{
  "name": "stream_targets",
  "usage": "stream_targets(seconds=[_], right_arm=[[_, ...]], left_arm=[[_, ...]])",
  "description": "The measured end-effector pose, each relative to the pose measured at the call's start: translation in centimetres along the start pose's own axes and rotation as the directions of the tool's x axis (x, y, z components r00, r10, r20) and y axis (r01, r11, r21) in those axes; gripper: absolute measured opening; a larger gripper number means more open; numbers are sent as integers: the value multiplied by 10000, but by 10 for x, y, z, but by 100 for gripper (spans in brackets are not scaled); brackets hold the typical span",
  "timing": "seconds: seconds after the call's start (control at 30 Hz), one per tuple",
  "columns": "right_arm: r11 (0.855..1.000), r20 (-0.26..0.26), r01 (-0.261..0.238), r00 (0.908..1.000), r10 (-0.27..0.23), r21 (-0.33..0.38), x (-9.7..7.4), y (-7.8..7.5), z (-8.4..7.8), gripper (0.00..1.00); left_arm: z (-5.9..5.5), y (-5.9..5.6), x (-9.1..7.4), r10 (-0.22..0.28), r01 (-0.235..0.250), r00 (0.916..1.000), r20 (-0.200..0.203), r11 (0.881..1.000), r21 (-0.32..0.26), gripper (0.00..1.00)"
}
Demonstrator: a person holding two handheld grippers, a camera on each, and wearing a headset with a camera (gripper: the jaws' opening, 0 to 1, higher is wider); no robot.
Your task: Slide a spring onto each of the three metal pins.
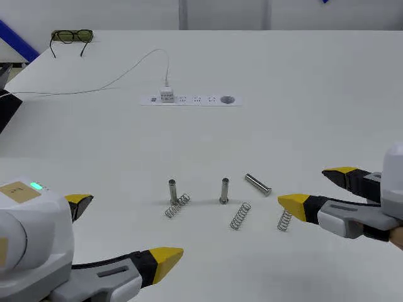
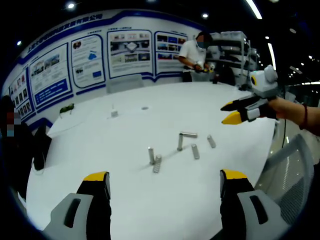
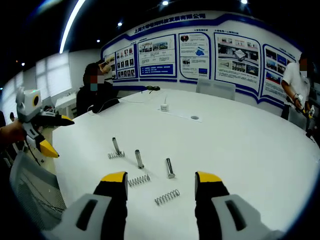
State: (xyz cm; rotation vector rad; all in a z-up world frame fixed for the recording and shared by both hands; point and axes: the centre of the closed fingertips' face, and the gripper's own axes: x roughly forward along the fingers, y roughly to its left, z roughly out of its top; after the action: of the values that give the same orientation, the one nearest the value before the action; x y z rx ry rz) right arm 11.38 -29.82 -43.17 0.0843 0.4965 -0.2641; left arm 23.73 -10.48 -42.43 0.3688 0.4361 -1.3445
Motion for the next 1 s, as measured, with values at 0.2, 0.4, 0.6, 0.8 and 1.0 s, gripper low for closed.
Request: stream_targets(seconds=[0.2,0.4,0.6,0.8,1.0], right_arm=[[9997,-223,-235,9995,234,-48,14,-2,-1,50],[9987,-316,-474,9984,468,-177,27,-3,3,44],[9970,-502,-697,9964,680,-344,43,-2,4,39],[9946,-658,-918,9939,885,-480,60,-2,7,33],[9924,-952,-1102,9899,1047,-542,79,-4,4,30]], left_arm=[[0,-2,3,-116,116,9999,-4,9999,-86,93],[-1,-1,5,-145,145,9999,-35,9998,-137,93],[-3,-1,8,-177,176,9998,-66,9997,-158,92],[-3,-1,11,-212,212,9998,-55,9998,-70,92],[-6,0,14,-263,262,9996,-99,9996,-101,92]])
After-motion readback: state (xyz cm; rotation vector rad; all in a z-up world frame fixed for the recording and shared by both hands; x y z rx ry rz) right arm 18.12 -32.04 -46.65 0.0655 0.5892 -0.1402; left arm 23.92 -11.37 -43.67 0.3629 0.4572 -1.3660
